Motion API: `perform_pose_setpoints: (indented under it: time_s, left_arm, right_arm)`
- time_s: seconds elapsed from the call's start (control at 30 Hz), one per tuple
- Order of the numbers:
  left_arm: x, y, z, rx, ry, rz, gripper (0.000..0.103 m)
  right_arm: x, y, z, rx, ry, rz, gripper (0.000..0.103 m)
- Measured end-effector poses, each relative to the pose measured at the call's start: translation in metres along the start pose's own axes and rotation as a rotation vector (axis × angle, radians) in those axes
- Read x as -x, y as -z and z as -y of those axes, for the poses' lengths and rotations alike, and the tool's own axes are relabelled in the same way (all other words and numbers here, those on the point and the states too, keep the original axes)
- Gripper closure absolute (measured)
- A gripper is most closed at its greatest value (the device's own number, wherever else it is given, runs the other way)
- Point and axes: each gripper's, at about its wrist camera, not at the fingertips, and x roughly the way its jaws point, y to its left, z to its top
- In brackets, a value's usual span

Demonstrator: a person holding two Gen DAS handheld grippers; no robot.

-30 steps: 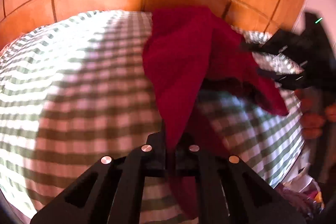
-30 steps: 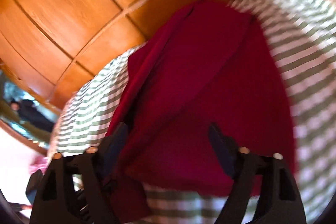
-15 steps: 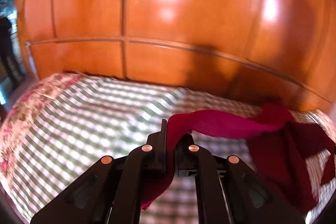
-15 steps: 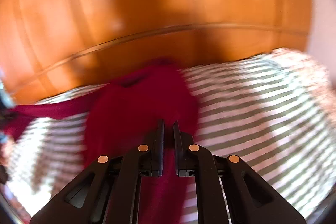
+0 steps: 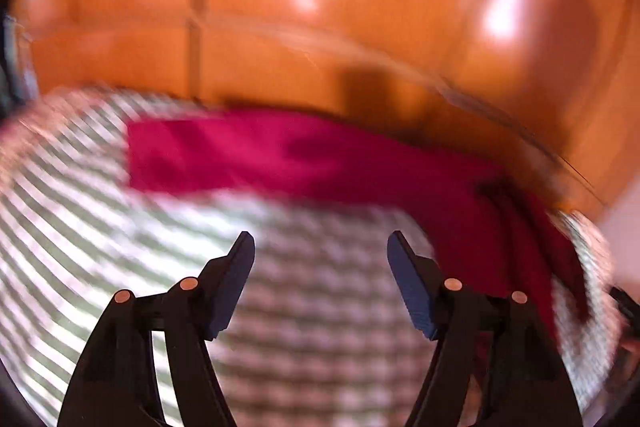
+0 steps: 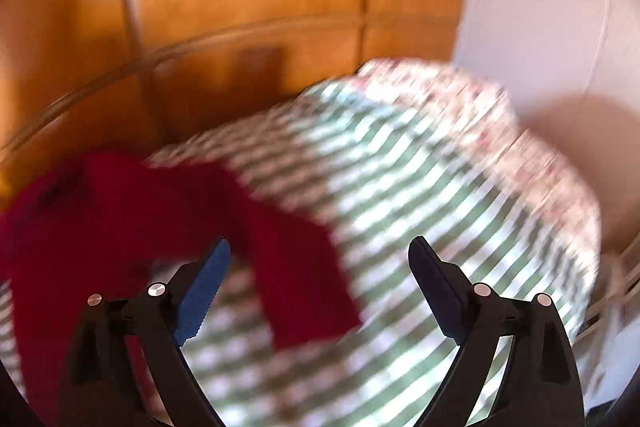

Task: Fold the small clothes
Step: 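Grasp the red sweater edge with the right tool while the left tool grasps another edge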

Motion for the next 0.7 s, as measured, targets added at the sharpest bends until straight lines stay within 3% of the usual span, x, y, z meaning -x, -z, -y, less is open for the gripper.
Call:
perform_pose_setpoints:
  time_s: [0.07,0.2,0.33,0.37,0.43,0.47,0.5,0.57,0.6,0.7]
  left_arm:
    - [-0.014,0.028,0.016,-0.001,0.127,-0.089,0.037]
    - [-0.045,0.068,0.055,-0.037,0.289,-0.230,0.039]
    - [-0.065,0.087,0.080,0.021,0.381,-0.303,0.039]
    - [-0.070,0.092,0.086,0.034,0.395,-0.319,0.040]
    - [-0.075,0.097,0.096,0.029,0.387,-0.319,0.056]
    - [-0.078,0.099,0.100,0.022,0.392,-0.328,0.083]
    - [-0.081,0.101,0.103,0.016,0.385,-0.349,0.099]
    - [-0.073,0.101,0.101,0.015,0.372,-0.313,0.100]
    - [-0.062,0.099,0.100,0.007,0.371,-0.290,0.100]
    - [-0.024,0.090,0.088,-0.029,0.368,-0.207,0.100]
  right_arm:
    - [0.007,0.032,-0.009,0.000,-0.153,-0.084,0.013]
    - [0.023,0.099,-0.042,0.056,-0.419,-0.254,0.015]
    - [0.033,0.146,-0.073,0.079,-0.564,-0.354,0.032]
    - [0.034,0.152,-0.078,0.079,-0.585,-0.363,0.033]
    - [0.036,0.164,-0.093,0.099,-0.595,-0.353,0.036]
    - [0.035,0.166,-0.097,0.102,-0.596,-0.348,0.043]
    - [0.034,0.168,-0.103,0.110,-0.598,-0.342,0.059]
    - [0.038,0.170,-0.113,0.151,-0.576,-0.333,0.086]
    - [0.038,0.168,-0.114,0.166,-0.566,-0.328,0.094]
    - [0.057,0.152,-0.112,0.217,-0.557,-0.270,0.094]
